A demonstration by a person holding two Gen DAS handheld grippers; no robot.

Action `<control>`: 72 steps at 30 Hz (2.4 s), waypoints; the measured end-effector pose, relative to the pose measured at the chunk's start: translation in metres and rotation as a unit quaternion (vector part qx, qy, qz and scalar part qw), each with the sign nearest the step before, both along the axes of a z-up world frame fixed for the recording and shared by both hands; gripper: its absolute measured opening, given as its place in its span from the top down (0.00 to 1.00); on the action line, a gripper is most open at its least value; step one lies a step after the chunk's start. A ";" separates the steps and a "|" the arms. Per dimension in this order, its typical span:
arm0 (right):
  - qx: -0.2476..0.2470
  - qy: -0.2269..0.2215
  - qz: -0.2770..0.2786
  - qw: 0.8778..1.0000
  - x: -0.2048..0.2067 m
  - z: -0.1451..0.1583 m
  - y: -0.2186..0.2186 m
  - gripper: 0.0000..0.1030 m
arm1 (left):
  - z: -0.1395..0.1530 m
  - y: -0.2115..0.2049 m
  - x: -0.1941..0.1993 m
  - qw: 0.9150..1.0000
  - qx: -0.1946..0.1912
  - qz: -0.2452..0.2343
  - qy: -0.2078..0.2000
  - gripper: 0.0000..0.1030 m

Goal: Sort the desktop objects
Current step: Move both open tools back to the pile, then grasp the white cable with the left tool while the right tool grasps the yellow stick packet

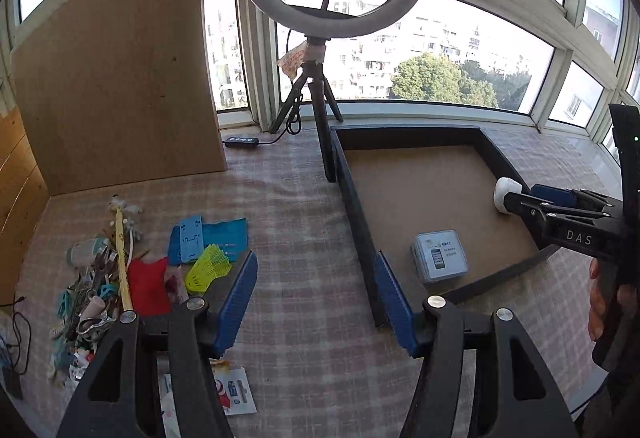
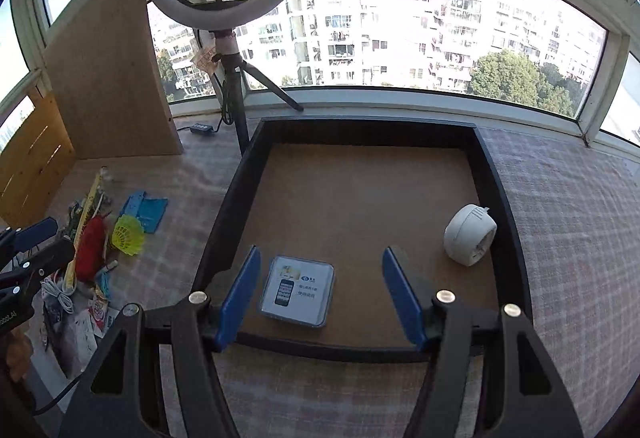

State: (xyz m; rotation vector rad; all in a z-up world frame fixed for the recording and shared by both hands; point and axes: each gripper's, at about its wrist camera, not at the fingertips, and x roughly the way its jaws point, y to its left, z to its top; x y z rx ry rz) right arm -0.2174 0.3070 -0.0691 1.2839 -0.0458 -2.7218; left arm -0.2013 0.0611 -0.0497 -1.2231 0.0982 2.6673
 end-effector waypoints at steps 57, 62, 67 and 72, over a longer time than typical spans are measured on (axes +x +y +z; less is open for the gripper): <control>-0.004 -0.085 0.253 0.964 0.023 -0.055 -0.328 0.41 | -0.074 -0.267 0.084 0.990 0.006 0.129 -0.062 0.45; 0.005 -0.096 0.277 0.956 0.011 -0.068 -0.354 0.48 | -0.087 -0.262 0.073 0.990 0.015 0.120 -0.072 0.53; 0.013 -0.109 0.284 0.952 -0.003 -0.081 -0.373 0.49 | -0.100 -0.260 0.063 0.988 0.023 0.119 -0.091 0.56; 0.016 -0.119 0.283 0.952 -0.016 -0.090 -0.385 0.50 | -0.106 -0.257 0.049 0.987 0.024 0.127 -0.096 0.59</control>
